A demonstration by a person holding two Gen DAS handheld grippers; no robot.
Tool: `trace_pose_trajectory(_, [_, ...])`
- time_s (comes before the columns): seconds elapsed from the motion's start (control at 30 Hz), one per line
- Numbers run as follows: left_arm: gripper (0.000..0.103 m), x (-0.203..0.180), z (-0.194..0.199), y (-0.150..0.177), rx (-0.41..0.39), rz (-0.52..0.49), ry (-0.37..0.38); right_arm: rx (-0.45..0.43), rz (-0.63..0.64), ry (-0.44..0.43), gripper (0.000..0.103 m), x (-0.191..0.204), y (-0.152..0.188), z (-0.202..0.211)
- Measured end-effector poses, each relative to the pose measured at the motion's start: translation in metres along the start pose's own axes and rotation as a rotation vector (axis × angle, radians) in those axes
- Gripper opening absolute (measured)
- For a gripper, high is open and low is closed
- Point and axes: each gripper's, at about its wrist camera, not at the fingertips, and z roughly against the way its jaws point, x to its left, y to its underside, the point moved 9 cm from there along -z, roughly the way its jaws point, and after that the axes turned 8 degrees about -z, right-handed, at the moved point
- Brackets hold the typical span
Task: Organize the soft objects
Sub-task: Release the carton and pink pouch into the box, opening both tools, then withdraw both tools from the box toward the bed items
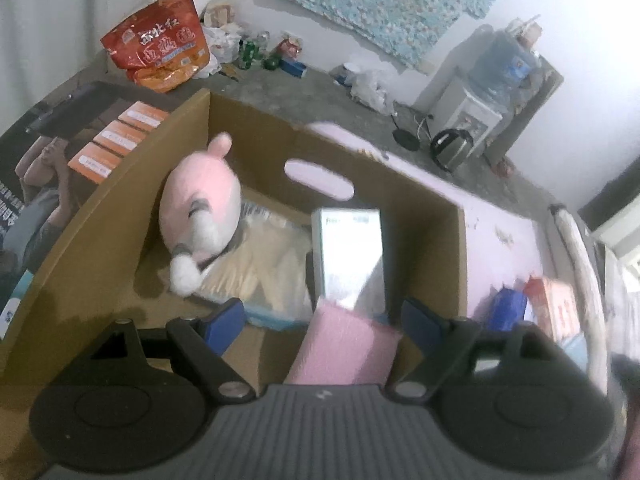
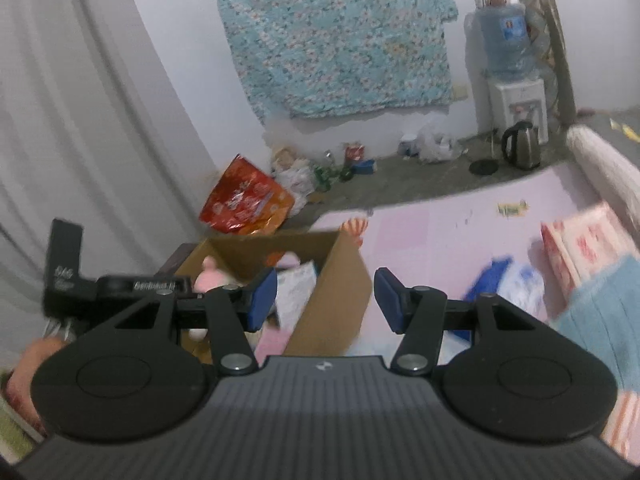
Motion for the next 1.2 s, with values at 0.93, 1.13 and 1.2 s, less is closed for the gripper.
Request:
trace_pose_trajectory(0.93, [0.061, -0.016, -0.093, 0.079, 0.345, -0.233, 0.020, 0.037, -0.206, 0.065, 0.063, -0.093, 0.075, 0.046])
trace_pose_trajectory(1.13, [0.075, -0.016, -0.085, 0.058, 0.241, -0.237, -0.037, 0.024, -0.216, 0.070, 0.063, -0.102, 0.076, 0.050])
trace_pose_trajectory(1.2, [0.088, -0.012, -0.075, 0.050, 0.200, -0.234, -0.065, 0.022, -0.223, 0.075, 0.065, -0.107, 0.079, 0.053])
